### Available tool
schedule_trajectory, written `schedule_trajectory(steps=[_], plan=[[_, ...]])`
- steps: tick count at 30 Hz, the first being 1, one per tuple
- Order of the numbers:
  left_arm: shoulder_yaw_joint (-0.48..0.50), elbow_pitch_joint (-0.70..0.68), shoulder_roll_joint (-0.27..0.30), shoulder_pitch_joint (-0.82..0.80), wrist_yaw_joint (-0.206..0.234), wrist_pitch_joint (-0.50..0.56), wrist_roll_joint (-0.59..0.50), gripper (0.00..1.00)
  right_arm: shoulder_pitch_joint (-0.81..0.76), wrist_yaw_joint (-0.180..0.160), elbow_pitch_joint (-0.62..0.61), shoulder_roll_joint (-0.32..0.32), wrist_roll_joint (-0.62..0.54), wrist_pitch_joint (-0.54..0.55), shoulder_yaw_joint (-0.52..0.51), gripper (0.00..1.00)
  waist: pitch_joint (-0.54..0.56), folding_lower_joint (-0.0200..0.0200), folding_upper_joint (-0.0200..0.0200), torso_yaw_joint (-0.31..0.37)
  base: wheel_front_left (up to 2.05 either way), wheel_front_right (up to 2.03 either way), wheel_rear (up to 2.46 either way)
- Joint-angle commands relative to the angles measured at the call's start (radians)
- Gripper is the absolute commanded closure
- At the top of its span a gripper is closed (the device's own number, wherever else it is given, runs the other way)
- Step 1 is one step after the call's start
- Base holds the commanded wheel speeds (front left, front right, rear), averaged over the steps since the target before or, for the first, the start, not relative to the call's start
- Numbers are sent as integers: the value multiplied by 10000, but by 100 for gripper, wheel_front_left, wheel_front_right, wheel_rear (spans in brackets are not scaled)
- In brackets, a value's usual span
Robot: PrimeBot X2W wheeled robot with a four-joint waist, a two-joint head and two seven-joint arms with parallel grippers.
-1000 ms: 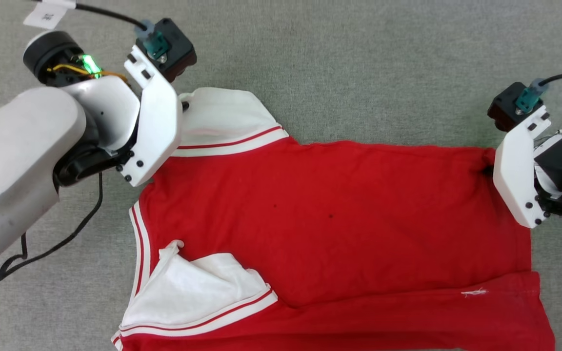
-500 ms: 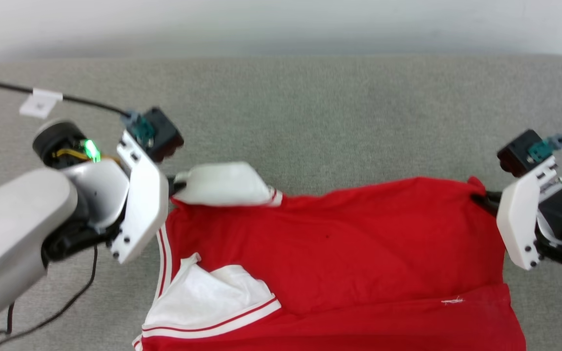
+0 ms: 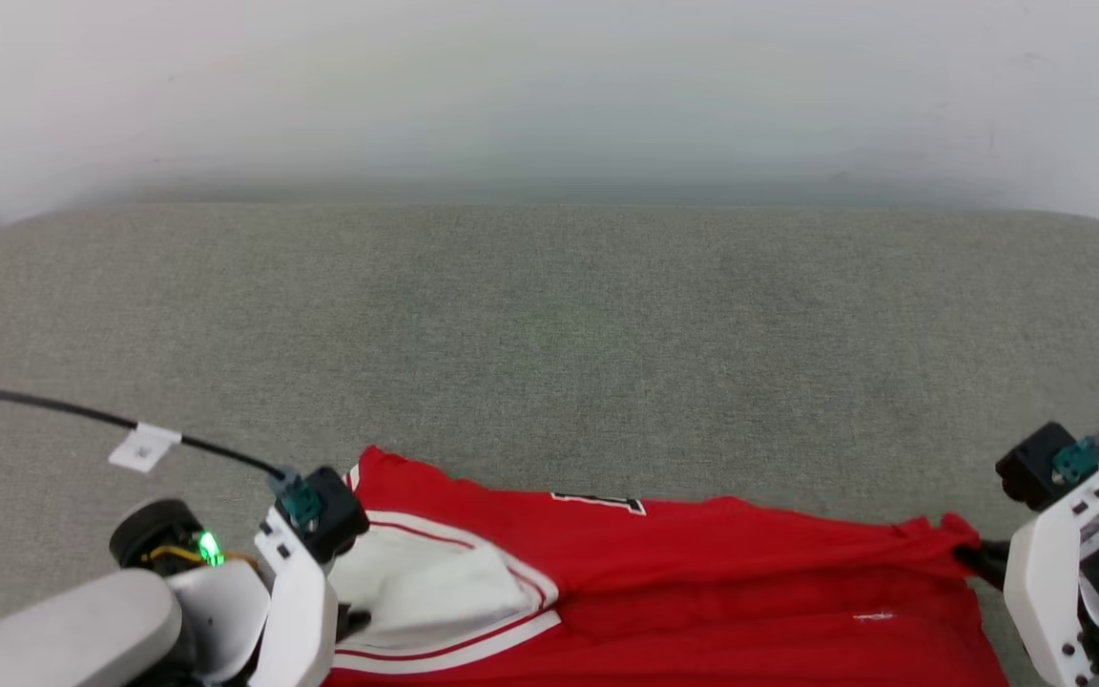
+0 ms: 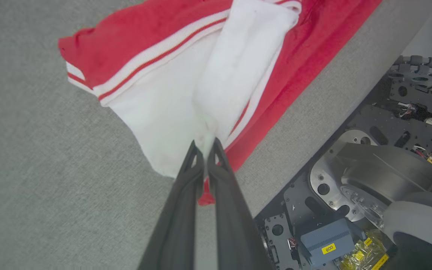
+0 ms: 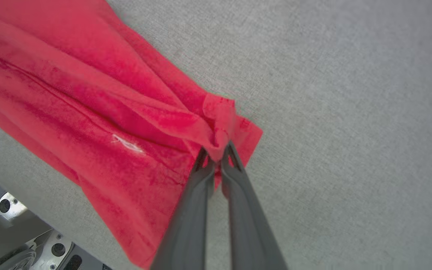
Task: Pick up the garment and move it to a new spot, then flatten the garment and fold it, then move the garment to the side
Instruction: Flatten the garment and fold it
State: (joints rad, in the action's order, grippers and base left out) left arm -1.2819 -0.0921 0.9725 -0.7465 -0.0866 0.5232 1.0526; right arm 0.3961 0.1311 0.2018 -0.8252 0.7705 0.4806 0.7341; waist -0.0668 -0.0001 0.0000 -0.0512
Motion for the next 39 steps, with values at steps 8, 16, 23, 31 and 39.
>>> schedule_trajectory(steps=[8, 16, 23, 31, 39], plan=[[8, 552, -293, 1387, 31, -182, 96, 100, -1110, -8, 34, 202, -216, 249, -303, 100, -246, 1, 0, -3, 0, 0, 0], [123, 1652, -833, 1573, 34, -1013, -162, 0, -1251, -8, 366, 811, -522, 0, -525, 0, -473, 1, 0, 56, 0, 0, 0], [714, 1124, -487, 1417, 581, -2625, -822, 0, -1657, -8, -304, 742, -653, -956, -1622, 0, -162, 1, 0, -32, 0, 0, 0], [1727, 794, -741, 1989, 3052, -6066, -2330, 0, -2916, -8, -1443, 1143, -1021, -1749, -4572, 0, -179, 1, 0, -100, 0, 0, 0], [2854, 1196, -1620, 2976, 5326, -7841, -3068, 0, -4696, -8, -1520, 2526, -1032, -1173, -7301, 0, -489, 1, 0, -134, 0, 0, 0]])
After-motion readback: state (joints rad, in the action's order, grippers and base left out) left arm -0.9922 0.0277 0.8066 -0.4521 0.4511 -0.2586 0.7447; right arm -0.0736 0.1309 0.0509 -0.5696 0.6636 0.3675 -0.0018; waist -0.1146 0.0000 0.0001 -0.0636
